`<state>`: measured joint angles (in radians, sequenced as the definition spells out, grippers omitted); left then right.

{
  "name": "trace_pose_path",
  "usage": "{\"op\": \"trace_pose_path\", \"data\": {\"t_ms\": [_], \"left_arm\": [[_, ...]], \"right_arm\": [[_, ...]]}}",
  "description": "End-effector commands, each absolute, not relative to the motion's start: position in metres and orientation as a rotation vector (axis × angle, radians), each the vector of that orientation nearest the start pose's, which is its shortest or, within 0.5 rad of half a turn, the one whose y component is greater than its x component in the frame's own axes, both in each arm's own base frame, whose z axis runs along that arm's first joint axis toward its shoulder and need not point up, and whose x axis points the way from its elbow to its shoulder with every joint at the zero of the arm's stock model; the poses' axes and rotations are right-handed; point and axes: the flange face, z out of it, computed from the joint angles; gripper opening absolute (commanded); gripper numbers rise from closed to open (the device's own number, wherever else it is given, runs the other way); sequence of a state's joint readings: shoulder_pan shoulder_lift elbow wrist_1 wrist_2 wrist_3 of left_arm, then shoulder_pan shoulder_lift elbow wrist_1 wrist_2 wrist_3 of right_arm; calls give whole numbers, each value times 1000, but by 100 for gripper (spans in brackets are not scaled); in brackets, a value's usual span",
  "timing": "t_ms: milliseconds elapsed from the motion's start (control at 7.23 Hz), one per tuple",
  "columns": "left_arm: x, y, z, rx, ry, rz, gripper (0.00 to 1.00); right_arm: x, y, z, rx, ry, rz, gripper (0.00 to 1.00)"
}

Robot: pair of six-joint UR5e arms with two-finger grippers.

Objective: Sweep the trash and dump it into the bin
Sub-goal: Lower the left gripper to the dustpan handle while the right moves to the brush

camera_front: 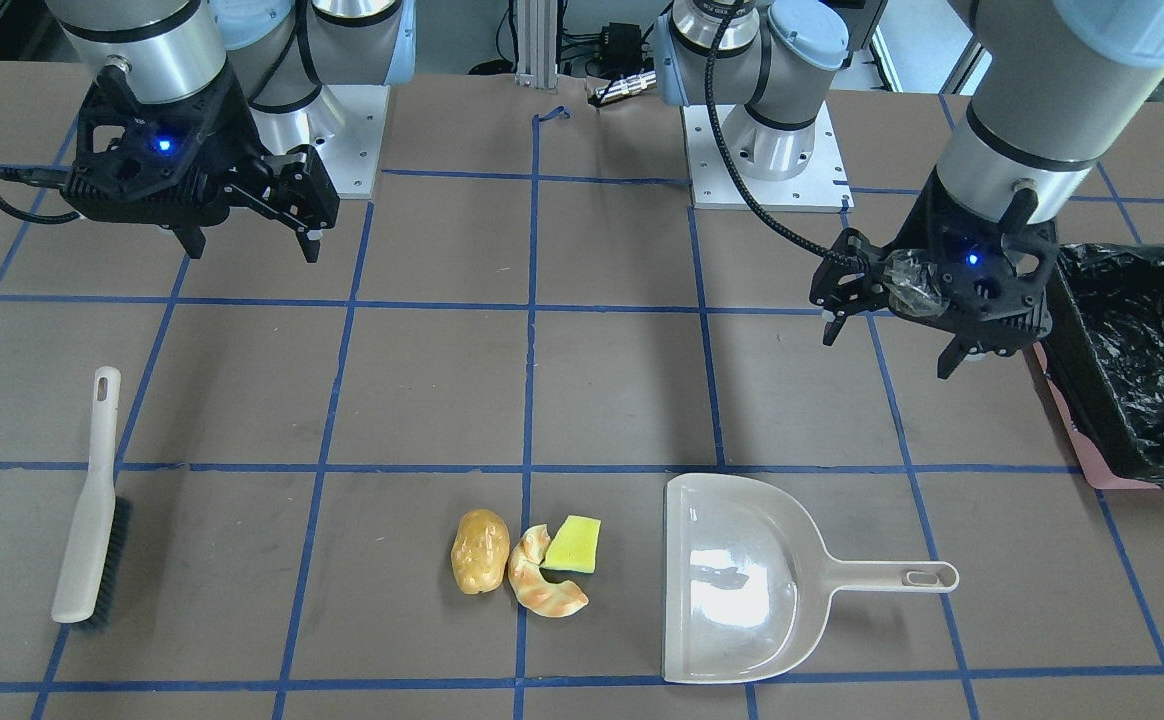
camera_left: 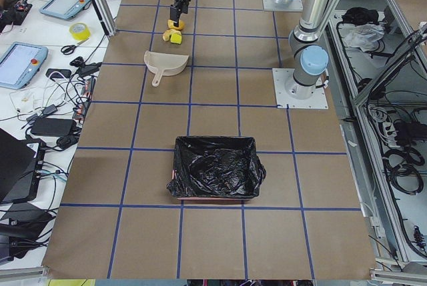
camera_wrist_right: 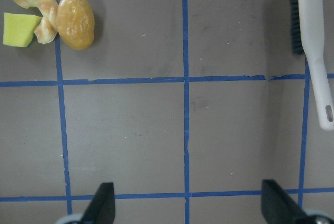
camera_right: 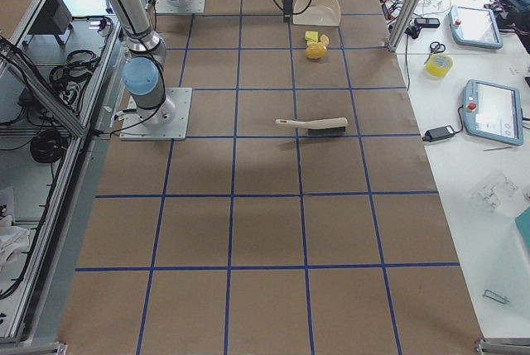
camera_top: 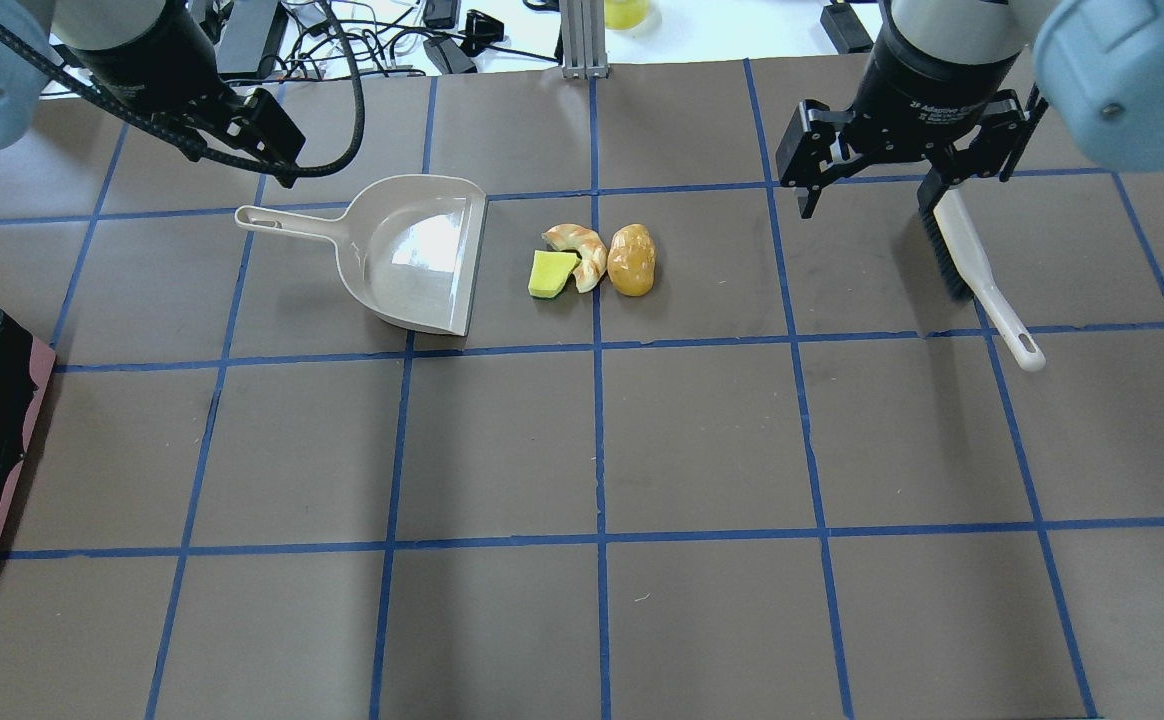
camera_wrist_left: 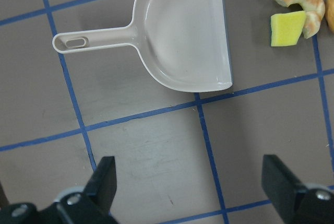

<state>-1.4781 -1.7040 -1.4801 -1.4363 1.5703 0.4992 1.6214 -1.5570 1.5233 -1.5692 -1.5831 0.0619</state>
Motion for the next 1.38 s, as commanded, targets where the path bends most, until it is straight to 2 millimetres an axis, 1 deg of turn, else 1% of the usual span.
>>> {"op": "trace_pose_path", "data": {"t_ms": [0,138,277,415,553,691,830,968,1106,1245], "left_arm": [[-73,-589,429,1000,2946,-134,100],[-68,-602,404,1197,2876,-94,100],[-63,-615,393,1453,2739,-105,100],[-57,-625,382,1675,2598,-88,100],[-55,-638,368,1868,2428,-112,100],[-43,-646,354,1969,2335,-107,100],[-23,-654,331,2049,2294,-68,100],[-2,-661,308,2152,2213,5,100],[24,-662,296,2114,2226,91,100],[25,-669,276,2138,2242,102,100]], "right_arm": [[156,-494,505,13,3153,-54,100],[150,-495,505,18,3167,-55,100],[149,-494,503,18,3169,-39,100],[142,-495,504,30,3192,-37,100],[122,-496,502,44,3207,11,100],[94,-498,499,62,3204,68,100],[60,-503,494,58,3196,111,100],[29,-506,479,49,3184,162,100],[0,-511,452,-51,3160,217,100],[-30,-526,422,-110,3154,220,100]]}}
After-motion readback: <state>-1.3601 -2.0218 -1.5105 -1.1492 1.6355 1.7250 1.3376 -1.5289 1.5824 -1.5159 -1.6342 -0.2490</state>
